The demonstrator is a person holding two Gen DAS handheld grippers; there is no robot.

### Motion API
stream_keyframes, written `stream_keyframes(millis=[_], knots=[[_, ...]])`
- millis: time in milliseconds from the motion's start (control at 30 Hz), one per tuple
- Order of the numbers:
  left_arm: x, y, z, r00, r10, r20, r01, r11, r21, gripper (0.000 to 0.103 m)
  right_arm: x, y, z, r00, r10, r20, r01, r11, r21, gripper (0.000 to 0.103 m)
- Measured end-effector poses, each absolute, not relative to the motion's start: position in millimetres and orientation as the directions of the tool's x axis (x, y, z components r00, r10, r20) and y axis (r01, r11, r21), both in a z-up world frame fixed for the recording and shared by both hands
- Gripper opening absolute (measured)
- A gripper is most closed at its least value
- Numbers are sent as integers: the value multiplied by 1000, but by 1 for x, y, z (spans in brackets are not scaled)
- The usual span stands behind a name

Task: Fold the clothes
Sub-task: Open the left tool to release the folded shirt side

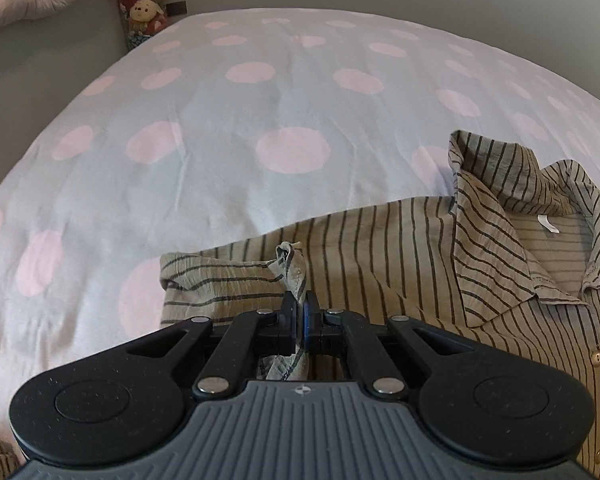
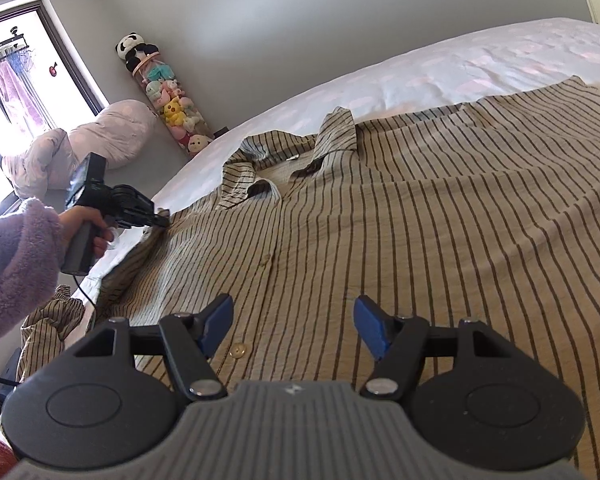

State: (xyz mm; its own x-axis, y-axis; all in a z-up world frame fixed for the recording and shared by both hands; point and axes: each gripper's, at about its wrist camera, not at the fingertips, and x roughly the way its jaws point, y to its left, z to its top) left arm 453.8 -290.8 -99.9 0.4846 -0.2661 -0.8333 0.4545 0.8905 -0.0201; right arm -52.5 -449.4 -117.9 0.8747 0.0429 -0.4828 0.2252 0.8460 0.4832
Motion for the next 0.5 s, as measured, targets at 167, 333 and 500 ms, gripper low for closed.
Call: stream_keyframes(millis=[167, 333, 500], knots=[[451, -287, -96, 442, -305, -844, 469, 880, -72, 24, -53, -448, -117, 876, 43, -481, 224, 846, 484, 70], [429, -256, -64, 438, -360, -824, 498, 860, -111, 35, -54, -447, -116, 878, 41, -477, 222, 847, 482, 70], [392, -207, -52, 414, -349, -841, 502, 858, -109, 25, -55, -445, -115, 880, 39, -473, 221, 849, 480, 70]])
